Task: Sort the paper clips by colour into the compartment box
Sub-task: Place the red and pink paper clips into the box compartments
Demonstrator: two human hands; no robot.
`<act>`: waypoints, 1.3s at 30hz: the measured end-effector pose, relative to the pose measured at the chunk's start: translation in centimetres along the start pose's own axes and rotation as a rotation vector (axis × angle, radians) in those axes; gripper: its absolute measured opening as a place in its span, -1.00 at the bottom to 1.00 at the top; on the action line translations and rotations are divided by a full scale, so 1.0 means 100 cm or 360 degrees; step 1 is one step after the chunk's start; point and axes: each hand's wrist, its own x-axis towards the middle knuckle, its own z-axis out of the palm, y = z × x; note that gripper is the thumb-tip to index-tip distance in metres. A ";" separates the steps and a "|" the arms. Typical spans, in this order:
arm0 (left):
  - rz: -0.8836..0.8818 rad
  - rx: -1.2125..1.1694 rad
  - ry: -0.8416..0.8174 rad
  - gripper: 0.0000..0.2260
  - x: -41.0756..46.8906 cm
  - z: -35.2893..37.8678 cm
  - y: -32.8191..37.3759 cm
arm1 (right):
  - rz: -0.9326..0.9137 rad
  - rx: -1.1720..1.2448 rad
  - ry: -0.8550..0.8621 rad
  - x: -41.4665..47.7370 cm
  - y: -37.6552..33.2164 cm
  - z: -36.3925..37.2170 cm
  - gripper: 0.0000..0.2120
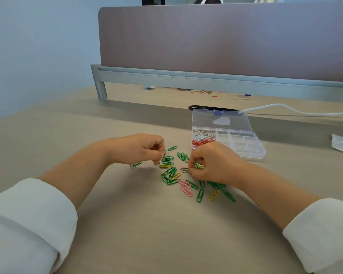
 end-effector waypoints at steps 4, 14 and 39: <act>0.0091 -0.0044 0.0132 -0.90 0.004 0.010 0.000 | 0.0001 0.0028 0.0049 0.000 0.003 -0.002 -0.91; 0.0032 -0.0124 0.0264 -0.74 0.014 0.022 0.001 | 0.0001 0.0007 0.0022 0.002 0.009 -0.001 -0.85; 0.0310 0.0898 0.0134 -0.87 0.014 0.033 0.023 | 0.0170 0.0427 -0.0428 -0.003 0.031 -0.023 -0.86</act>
